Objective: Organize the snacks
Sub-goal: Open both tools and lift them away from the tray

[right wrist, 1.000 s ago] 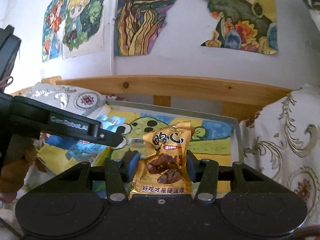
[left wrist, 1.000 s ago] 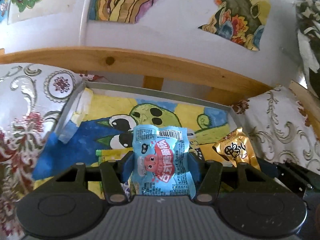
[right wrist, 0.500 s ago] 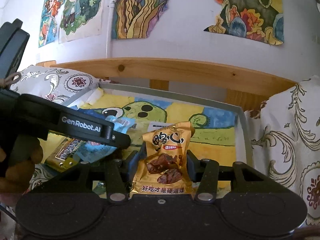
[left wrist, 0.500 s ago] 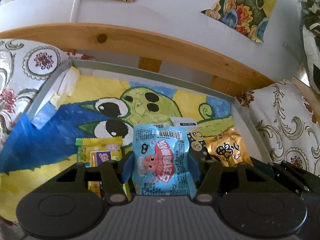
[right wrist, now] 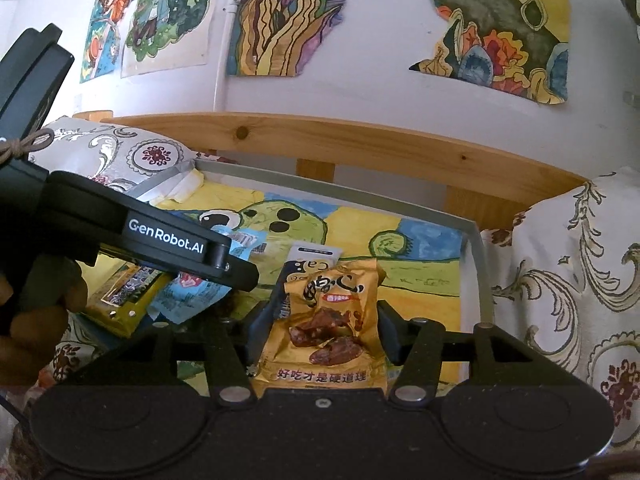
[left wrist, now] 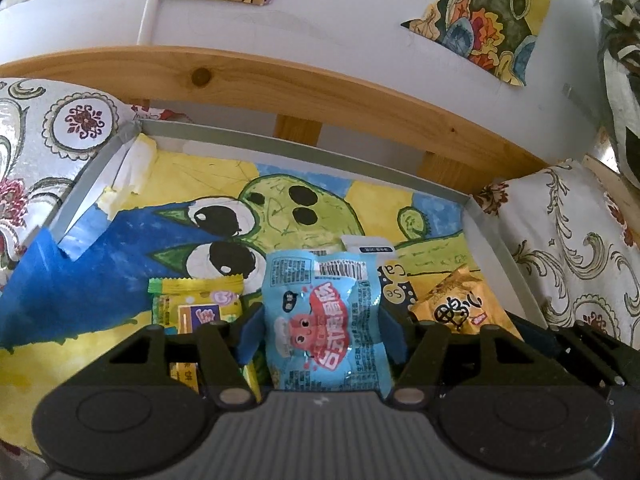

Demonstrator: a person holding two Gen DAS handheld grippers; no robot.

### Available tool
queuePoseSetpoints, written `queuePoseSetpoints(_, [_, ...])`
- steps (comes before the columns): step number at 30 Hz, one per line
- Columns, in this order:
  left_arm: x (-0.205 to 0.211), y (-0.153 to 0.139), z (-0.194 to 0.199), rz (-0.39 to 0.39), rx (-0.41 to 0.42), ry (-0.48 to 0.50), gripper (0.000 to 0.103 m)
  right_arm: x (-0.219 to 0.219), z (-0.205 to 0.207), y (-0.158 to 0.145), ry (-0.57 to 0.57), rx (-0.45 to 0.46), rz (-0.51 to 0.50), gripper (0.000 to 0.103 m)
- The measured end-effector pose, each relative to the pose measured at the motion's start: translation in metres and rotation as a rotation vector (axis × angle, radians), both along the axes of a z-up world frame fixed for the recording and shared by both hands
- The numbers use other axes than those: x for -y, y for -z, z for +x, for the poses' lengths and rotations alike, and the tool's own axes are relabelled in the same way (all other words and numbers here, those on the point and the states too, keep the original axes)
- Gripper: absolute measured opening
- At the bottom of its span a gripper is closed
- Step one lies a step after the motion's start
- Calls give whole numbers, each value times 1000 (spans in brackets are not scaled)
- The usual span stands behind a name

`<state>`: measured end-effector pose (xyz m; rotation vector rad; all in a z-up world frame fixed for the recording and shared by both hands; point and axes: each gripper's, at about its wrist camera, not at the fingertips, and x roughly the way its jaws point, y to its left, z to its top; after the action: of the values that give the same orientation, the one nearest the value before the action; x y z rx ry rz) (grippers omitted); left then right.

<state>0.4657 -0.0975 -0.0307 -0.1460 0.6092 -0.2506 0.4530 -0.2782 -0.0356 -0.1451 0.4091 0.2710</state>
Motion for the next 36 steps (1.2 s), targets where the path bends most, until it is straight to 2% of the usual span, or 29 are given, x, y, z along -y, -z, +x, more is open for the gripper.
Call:
queuePoseSetpoints(4, [-1,-1,-1,-8,-9,-5,68,0,-3,0,10,-10,-2,67])
queuePoseSetpoints(10, [-4,-6,-5,-29,-1,-9,81,1,-9,-2,16,-10,-10,81])
queuePoseSetpoints(22, [-12,-21,-20,-46,31,-70,98,6,-26,-14,59,-7,6,97])
queuePoseSetpoints(27, [-19,-32,-35,-50,69,-107,102,8,-37,-27,82,12,30,101])
queuePoseSetpoints(36, [-36,-54,-75,-12,109,-171,103,8,-69,-59,109,55,54,102])
